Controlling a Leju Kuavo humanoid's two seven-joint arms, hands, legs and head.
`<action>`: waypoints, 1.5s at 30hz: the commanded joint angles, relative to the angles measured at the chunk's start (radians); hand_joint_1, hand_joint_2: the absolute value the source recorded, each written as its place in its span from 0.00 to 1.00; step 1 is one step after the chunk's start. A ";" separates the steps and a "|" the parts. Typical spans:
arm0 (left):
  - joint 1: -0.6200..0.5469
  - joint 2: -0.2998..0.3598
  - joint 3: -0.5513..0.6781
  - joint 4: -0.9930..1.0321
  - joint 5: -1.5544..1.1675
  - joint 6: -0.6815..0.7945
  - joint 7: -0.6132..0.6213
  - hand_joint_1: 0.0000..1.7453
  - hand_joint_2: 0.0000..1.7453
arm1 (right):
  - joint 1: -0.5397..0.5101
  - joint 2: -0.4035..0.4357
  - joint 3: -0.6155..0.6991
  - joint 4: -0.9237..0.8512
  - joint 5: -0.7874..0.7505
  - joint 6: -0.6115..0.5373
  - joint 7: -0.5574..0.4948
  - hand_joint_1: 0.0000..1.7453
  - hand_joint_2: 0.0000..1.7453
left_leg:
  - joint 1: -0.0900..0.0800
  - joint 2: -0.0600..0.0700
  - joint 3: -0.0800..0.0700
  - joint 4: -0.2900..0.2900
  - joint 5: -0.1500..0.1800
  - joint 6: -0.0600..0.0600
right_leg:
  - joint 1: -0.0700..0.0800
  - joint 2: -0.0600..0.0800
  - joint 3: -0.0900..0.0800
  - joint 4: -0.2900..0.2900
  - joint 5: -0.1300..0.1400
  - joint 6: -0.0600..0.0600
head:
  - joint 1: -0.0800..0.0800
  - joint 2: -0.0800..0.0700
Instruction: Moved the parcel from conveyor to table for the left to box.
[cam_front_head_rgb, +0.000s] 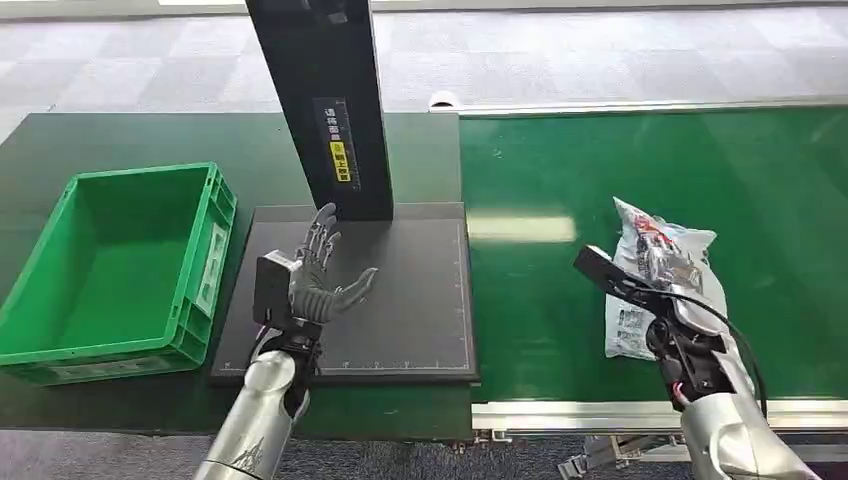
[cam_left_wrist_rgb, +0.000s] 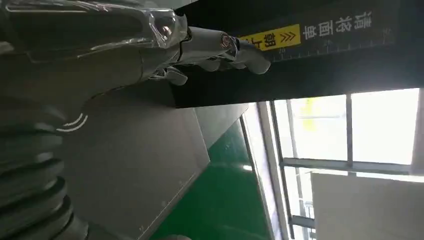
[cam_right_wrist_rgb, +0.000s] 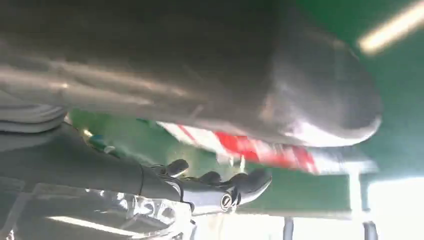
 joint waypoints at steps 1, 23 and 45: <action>0.014 0.037 0.007 -0.037 0.011 -0.005 0.009 0.00 1.00 | -0.006 0.063 -0.059 -0.173 -0.077 -0.219 -0.249 0.00 0.00 | -0.001 0.004 0.001 -0.001 -0.001 0.000 | -0.001 0.002 0.000 0.000 0.000 0.000 | 0.000 0.000; -0.053 0.030 -0.010 0.061 0.020 -0.010 -0.017 0.00 1.00 | 0.116 0.078 -0.067 -0.398 -0.052 -0.435 -0.371 0.00 1.00 | 0.000 0.001 0.002 -0.001 0.000 0.000 | 0.000 -0.001 0.002 -0.001 -0.001 0.001 | 0.000 0.000; -0.081 0.031 -0.020 0.121 0.015 -0.002 -0.016 0.00 1.00 | -0.025 0.036 -0.085 0.044 0.015 0.110 -0.013 0.00 1.00 | 0.000 0.000 0.002 -0.001 0.000 0.000 | 0.000 -0.002 0.002 -0.001 0.000 0.001 | 0.000 0.000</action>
